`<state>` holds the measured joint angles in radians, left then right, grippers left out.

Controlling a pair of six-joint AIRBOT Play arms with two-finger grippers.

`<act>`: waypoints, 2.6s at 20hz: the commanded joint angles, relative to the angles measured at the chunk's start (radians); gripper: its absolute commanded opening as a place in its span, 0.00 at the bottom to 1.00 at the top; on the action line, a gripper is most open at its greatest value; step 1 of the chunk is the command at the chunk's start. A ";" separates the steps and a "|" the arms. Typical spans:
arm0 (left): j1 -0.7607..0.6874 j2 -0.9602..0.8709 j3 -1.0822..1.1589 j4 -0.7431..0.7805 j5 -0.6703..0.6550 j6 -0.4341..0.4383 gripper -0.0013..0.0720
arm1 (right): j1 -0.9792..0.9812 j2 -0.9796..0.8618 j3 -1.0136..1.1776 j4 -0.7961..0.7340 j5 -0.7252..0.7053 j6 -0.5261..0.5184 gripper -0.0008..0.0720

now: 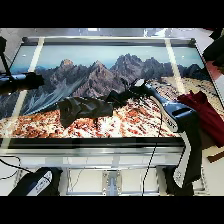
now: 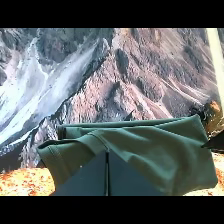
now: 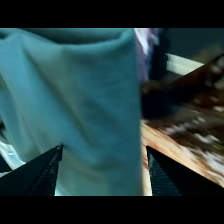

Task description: Fold the shirts.

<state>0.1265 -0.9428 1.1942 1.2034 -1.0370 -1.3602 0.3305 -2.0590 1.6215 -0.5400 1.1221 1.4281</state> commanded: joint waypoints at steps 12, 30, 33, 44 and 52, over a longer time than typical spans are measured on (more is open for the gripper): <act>0.000 -0.001 -0.007 0.000 -0.022 0.001 0.03 | -0.070 0.102 0.410 0.134 0.149 -0.024 0.03; 0.000 -0.001 -0.007 -0.005 -0.051 0.000 0.03 | -1.147 0.913 -0.087 -0.931 0.610 0.138 0.03; 0.000 -0.001 -0.007 -0.011 -0.052 0.000 0.03 | -1.273 1.023 -0.453 -0.995 0.489 0.091 0.04; 0.000 -0.002 -0.009 -0.007 -0.066 0.000 0.03 | -1.389 1.055 -0.150 -0.678 0.517 0.127 0.63; 0.000 -0.002 -0.009 -0.008 -0.138 0.000 0.03 | -1.086 1.054 -0.002 0.025 0.464 -0.087 0.04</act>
<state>0.1265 -0.9440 1.1854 1.1954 -1.1637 -1.3605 -0.8845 -1.0042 1.5875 -0.6441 1.5978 1.4212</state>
